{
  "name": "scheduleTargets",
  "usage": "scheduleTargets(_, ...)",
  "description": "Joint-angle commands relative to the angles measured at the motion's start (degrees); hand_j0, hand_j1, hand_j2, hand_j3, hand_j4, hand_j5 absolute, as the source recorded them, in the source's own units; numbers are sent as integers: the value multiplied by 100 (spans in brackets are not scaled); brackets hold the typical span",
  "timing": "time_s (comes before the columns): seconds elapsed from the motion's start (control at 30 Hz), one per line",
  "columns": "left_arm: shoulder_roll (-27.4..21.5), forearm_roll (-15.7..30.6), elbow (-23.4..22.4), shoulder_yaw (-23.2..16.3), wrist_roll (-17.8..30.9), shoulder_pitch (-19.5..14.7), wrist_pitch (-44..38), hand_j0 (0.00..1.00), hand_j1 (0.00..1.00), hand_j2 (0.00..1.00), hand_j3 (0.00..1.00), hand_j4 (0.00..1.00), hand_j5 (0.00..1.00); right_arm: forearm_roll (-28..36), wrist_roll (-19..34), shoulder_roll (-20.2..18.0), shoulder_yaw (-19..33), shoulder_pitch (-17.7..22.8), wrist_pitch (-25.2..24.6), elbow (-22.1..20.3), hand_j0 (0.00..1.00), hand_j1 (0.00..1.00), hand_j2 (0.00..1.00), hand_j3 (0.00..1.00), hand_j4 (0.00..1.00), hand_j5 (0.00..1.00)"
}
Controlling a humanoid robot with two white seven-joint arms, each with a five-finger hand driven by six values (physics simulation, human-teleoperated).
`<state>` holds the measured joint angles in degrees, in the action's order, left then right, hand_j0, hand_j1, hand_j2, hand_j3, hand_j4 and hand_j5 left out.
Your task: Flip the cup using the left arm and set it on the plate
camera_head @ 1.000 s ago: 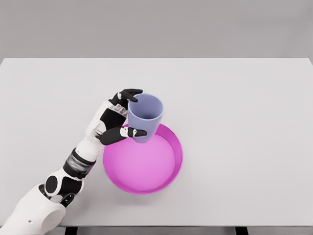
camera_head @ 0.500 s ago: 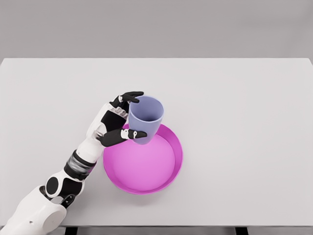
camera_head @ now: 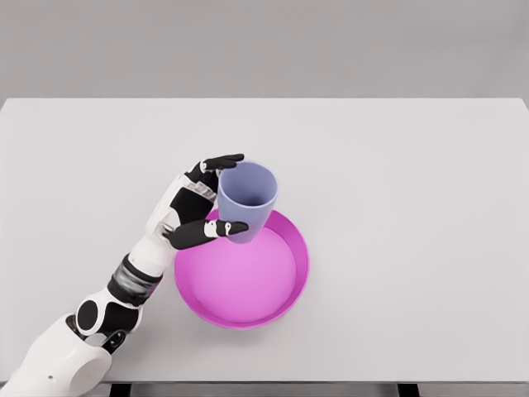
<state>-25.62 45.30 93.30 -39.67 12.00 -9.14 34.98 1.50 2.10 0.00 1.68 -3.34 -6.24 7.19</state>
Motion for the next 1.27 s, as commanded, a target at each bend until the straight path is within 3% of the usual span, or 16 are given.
scheduleTargets(0.0, -4, 5, -14, -24, 4, 0, 2, 68, 68, 68, 68, 68, 68, -1, 1, 0, -1, 0, 0, 2, 100, 100, 100, 100, 100, 100)
scheduleTargets(0.17, 5, 5, -22, -32, 4, 79, 2, 71, 71, 71, 71, 71, 71, -1, 1, 0, -1, 0, 0, 2, 100, 100, 100, 100, 100, 100)
scheduleTargets(0.2, 5, 5, -14, -32, 4, 79, 2, 74, 74, 74, 74, 74, 74, -1, 1, 0, -1, 0, 0, 2, 100, 100, 100, 100, 100, 100)
scheduleTargets(0.27, -4, 14, -5, -15, -5, 79, 2, 92, 92, 92, 92, 92, 92, -1, 1, 0, -1, 0, 0, 2, 100, 100, 100, 100, 100, 100)
scheduleTargets(0.77, -66, 85, 224, 47, -22, 97, 2, 95, 95, 95, 95, 95, 95, -1, 1, 0, -1, 0, 0, 2, 100, 100, 100, 100, 100, 100)
scheduleTargets(0.87, -478, 313, 531, 292, -23, 62, 2, 96, 96, 96, 96, 96, 96, -1, 1, 0, -1, 0, 0, 2, 100, 100, 100, 100, 100, 100)
scheduleTargets(0.93, -1031, 454, 707, 398, -23, -202, 2, 100, 100, 100, 100, 100, 100, -1, 1, 0, -1, 0, 0, 2, 100, 100, 100, 100, 100, 100)
scheduleTargets(1.0, -2095, 375, 716, 319, -22, -615, 2, 100, 100, 100, 100, 100, 100, -1, 1, 0, -1, 0, 0, 2, 100, 100, 100, 100, 100, 100)
scheduleTargets(1.03, -2675, 156, 681, 293, -5, -712, 2, 100, 100, 100, 100, 100, 100, -1, 1, 0, -1, 0, 0, 2, 100, 100, 100, 100, 100, 100)
scheduleTargets(1.07, -3018, -380, 681, 293, 21, -721, 2, 100, 100, 100, 100, 100, 100, -1, 1, 0, -1, 0, 0, 2, 100, 100, 100, 100, 100, 100)
scheduleTargets(1.1, -3150, -706, 611, 293, 48, -721, 2, 100, 100, 100, 100, 100, 100, -1, 1, 0, -1, 0, 0, 2, 100, 100, 100, 100, 100, 100)
scheduleTargets(1.23, -3493, -1225, 320, 310, 101, -782, 2, 100, 100, 100, 100, 100, 100, -1, 1, 0, -1, 0, 0, 2, 100, 100, 100, 100, 100, 100)
